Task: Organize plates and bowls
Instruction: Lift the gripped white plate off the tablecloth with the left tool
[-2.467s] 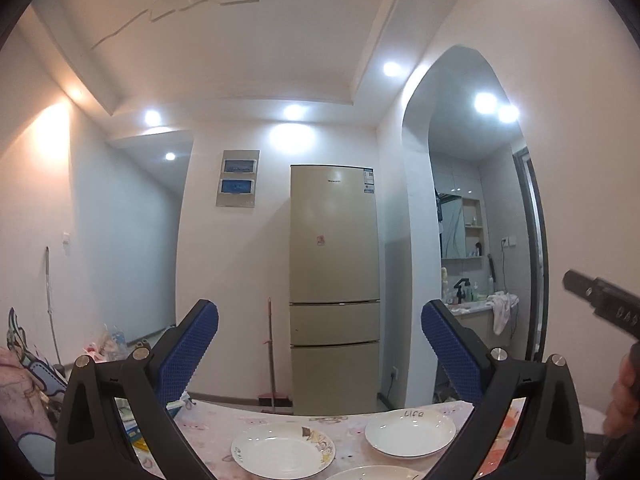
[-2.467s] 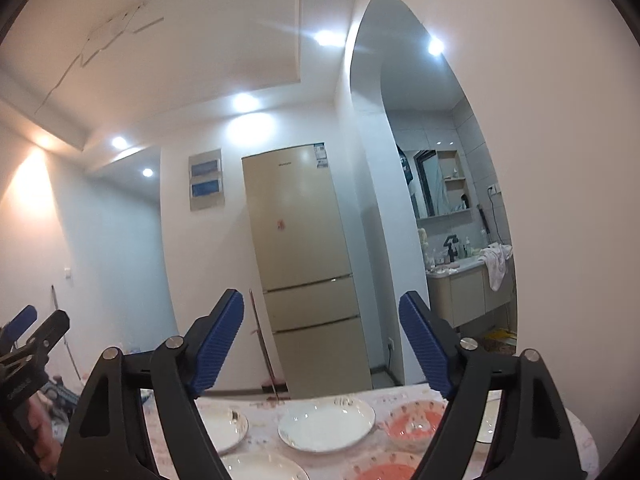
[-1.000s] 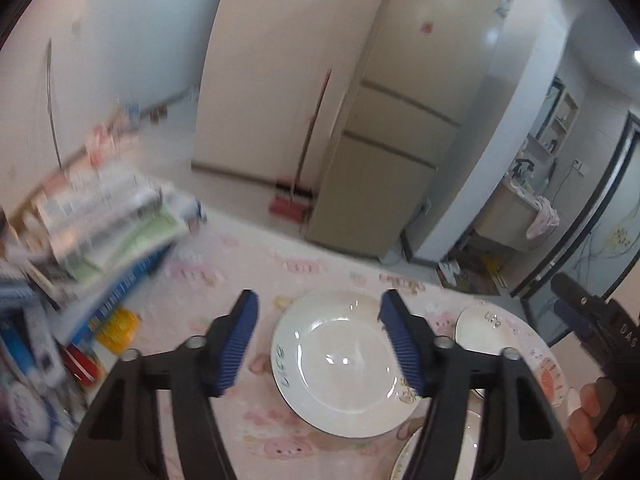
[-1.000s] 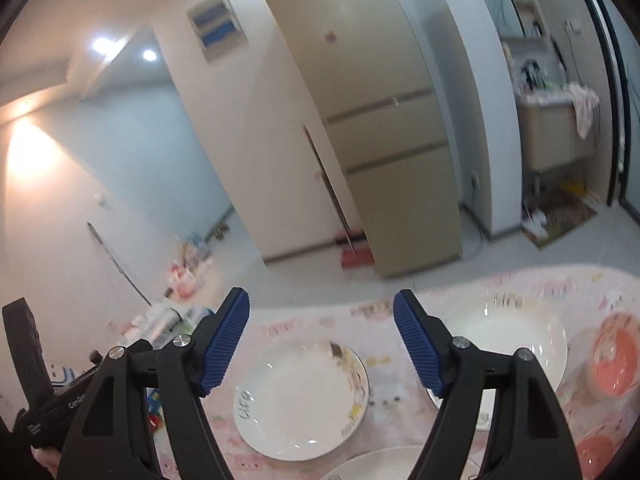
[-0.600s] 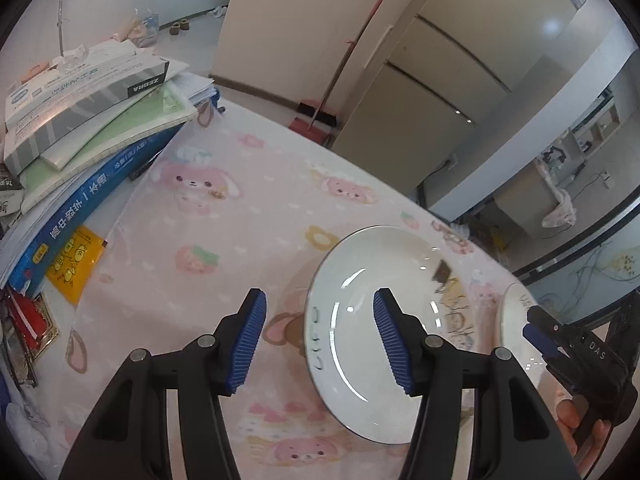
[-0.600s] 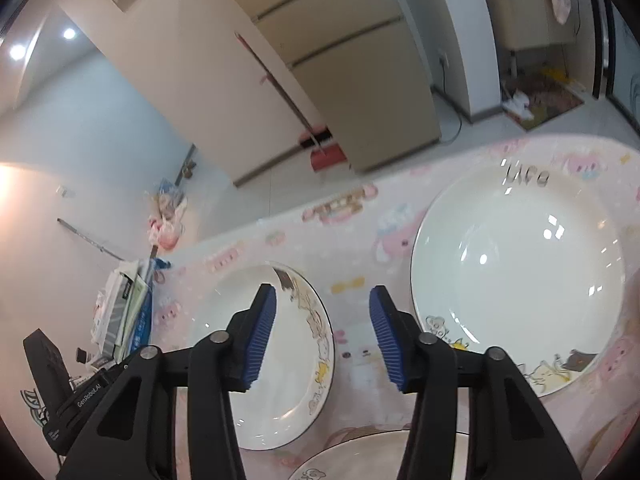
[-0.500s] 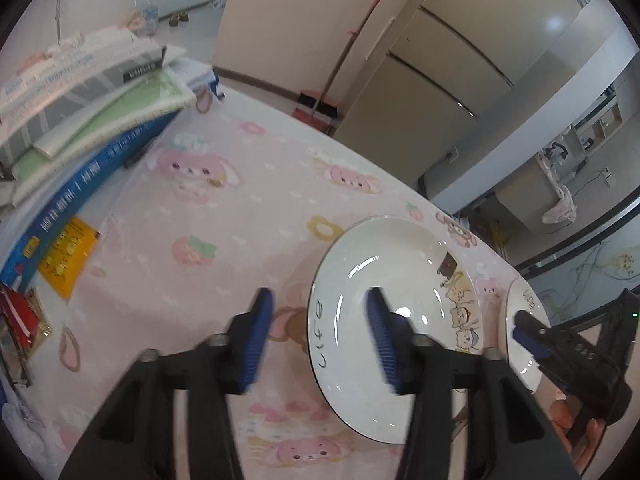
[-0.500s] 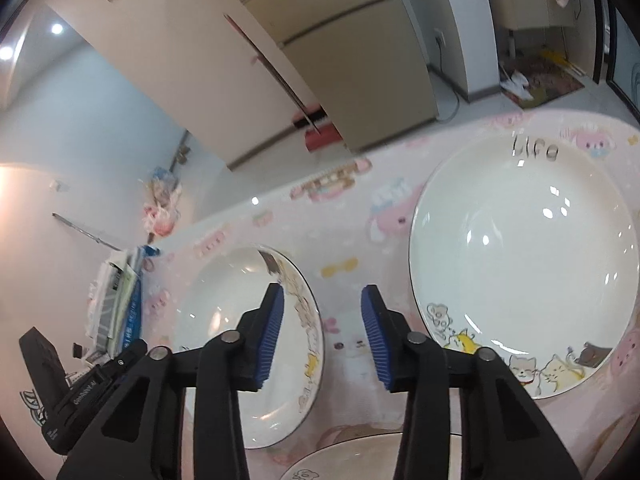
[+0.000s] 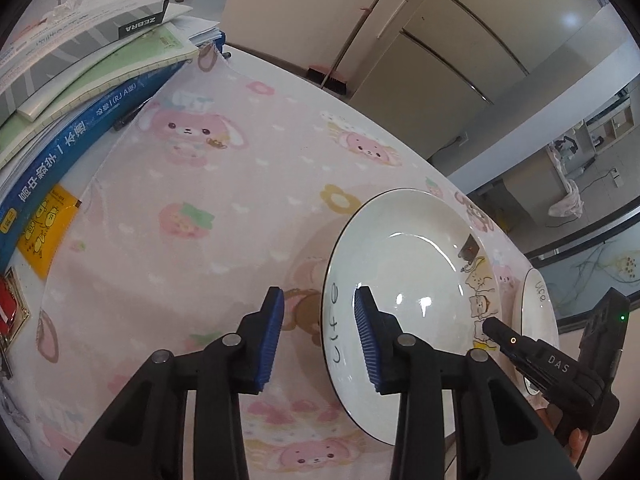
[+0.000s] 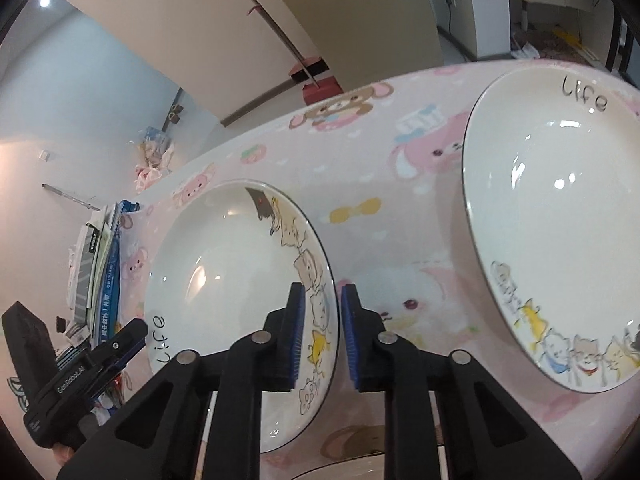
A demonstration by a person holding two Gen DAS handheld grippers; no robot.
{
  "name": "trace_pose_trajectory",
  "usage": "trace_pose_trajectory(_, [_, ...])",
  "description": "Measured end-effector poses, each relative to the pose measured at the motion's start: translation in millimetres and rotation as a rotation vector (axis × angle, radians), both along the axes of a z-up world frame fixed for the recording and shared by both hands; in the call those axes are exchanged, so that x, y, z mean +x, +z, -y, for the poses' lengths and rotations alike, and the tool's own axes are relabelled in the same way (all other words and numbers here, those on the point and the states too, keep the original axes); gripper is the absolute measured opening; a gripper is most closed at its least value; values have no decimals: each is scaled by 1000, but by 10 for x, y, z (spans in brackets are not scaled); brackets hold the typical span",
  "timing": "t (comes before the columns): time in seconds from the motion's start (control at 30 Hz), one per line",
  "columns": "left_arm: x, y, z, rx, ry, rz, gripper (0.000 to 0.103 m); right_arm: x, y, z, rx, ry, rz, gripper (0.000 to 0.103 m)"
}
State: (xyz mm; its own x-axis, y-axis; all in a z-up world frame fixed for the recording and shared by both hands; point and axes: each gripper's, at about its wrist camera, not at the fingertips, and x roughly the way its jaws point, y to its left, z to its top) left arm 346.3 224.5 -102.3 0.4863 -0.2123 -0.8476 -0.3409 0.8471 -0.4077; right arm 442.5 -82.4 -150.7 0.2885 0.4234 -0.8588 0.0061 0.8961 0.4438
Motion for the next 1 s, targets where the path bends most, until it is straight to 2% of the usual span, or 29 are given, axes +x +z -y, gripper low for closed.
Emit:
trace_pose_trajectory(0.03, [6,-14,-4,-10,-6,3,37,0,-13,0,5,1,-1,16])
trace_pose_trajectory(0.1, [26,-49,13,-18,-13,-4,24,11,-40,6,20,-8,-11,14])
trace_pose_trajectory(0.17, [48,-83,35,-16,-19,-13,22,17,-68,9,33,-13,-20,10])
trace_pose_trajectory(0.37, [104,-233,55,-59,-8,-35,22,11,-69,-1,48,-11,-18,10])
trace_pose_trajectory(0.43, [118,-240,78,-49,-12,-32,20,31,-108,18,83,-14,-35,11])
trace_pose_trajectory(0.5, [121,-245,94,-60,-14,-26,13,40,-124,34,101,-14,-41,11])
trace_pose_trajectory(0.6, [125,-244,104,-46,-21,-21,13,44,-136,54,119,-20,-45,10])
trace_pose_trajectory(0.77, [126,-302,45,-102,-22,-10,13,56,-194,89,170,-4,-47,10])
trace_pose_trajectory(0.9, [130,-283,77,-75,-35,-6,13,69,-227,142,225,-20,-70,10])
trace_pose_trajectory(1.0, [125,-262,90,-51,-46,-5,14,61,-208,121,212,-15,-60,10])
